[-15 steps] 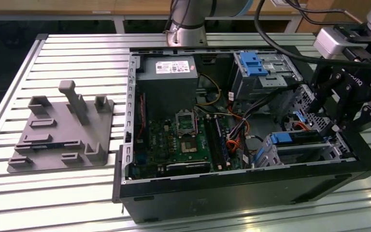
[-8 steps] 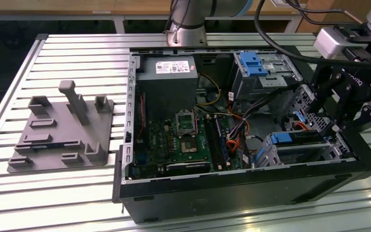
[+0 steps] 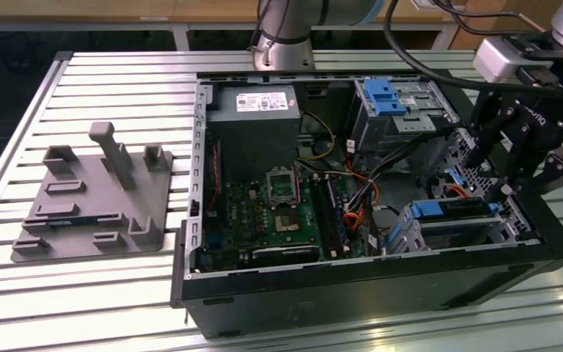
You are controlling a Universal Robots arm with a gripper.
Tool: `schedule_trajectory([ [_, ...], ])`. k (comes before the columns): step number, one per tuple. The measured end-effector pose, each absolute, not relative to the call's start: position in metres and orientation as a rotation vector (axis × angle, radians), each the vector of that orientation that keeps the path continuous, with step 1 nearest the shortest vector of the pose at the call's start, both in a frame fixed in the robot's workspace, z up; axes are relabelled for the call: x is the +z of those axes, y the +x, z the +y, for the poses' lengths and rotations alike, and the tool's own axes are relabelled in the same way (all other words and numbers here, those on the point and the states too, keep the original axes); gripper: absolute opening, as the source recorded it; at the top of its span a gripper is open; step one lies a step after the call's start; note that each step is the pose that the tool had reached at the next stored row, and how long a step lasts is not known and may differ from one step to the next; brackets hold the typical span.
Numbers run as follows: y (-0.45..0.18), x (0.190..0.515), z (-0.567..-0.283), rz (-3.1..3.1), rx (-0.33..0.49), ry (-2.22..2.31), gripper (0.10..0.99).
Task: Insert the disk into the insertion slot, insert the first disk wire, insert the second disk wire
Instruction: 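Insert the second disk wire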
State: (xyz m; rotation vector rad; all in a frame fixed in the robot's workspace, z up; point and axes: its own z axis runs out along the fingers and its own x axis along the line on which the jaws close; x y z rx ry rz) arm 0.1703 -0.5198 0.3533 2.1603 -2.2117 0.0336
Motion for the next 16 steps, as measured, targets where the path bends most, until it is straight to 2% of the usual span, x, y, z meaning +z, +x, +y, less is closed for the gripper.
schedule_trajectory([
  [3, 0.170, 0.353, -0.508, -2.199, 0.059, 2.147, 0.592],
  [9, 0.168, 0.352, -0.493, -2.145, 0.166, 2.093, 0.592],
  [16, 0.146, 0.349, -0.489, -2.138, 0.186, 2.084, 0.592],
])
